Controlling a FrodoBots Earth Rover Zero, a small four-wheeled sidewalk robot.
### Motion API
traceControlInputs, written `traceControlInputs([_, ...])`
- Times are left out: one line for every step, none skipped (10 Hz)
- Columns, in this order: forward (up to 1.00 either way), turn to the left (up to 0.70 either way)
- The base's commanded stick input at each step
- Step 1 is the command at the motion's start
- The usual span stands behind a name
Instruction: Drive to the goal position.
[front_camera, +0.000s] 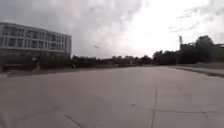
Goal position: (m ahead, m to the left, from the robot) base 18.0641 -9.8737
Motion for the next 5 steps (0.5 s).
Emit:
traceControlInputs([0.70, -0.01])
traceControlInputs([0.70, -0.01])
traceControlInputs([0.70, -0.01])
traceControlInputs([0.70, -0.01])
traceControlInputs([0.70, -0.01])
